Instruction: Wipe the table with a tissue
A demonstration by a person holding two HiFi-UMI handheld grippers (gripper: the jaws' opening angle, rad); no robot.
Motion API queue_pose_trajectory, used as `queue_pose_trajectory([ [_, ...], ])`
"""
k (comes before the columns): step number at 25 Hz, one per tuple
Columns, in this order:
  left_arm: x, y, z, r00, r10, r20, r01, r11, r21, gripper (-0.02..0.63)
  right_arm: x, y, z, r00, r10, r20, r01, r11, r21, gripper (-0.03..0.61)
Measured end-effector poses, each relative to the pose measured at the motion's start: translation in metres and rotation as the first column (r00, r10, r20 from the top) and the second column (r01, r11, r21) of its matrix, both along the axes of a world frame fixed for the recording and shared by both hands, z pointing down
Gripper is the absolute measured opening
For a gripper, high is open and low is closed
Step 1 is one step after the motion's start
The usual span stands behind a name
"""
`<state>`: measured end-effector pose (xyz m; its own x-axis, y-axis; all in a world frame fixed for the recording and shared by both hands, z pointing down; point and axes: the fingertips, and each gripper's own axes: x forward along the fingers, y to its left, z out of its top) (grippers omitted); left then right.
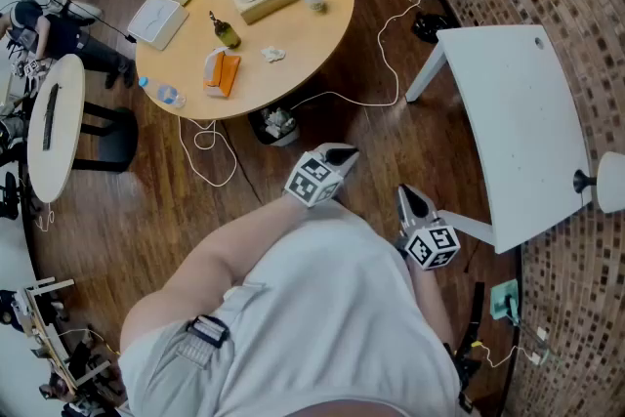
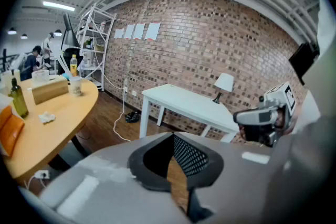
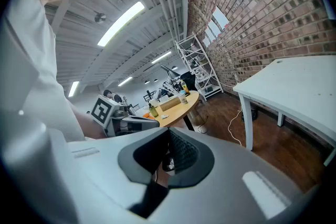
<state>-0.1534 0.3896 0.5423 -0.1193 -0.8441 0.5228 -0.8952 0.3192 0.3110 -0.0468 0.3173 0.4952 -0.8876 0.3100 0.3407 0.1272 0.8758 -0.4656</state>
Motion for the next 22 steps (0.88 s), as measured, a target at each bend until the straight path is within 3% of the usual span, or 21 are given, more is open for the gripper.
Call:
queue_pose_trajectory([
  [5, -0.091, 0.022, 0.019, 0.995, -0.098, 0.01, 0.098, 0.994, -0.044, 0.005, -0.048, -0.003, -0.006, 1.0, 0.028, 0.008, -0.028, 0.999, 0.015, 0.008],
  [11, -0.168, 0.044, 0.033, 0.986, -0.164, -0.016, 0.163, 0.985, -0.06, 0.005, -0.118, -0.011, -0.011, 1.0, 0.022, -0.02, -0.022, 0.999, 0.038, 0.008],
  [18, -0.266, 0.103, 0.064, 0.957, -0.289, 0.0, 0.286, 0.948, -0.137, 0.005, -0.198, -0.006, -0.004, 0.998, 0.0, -0.06, 0.004, 0.998, 0.059, 0.008],
  [22, -0.32, 0.14, 0.087, 0.937, -0.349, 0.013, 0.341, 0.908, -0.242, 0.005, -0.226, -0.01, 0.007, 0.995, 0.036, -0.095, -0.031, 0.998, 0.045, 0.008],
])
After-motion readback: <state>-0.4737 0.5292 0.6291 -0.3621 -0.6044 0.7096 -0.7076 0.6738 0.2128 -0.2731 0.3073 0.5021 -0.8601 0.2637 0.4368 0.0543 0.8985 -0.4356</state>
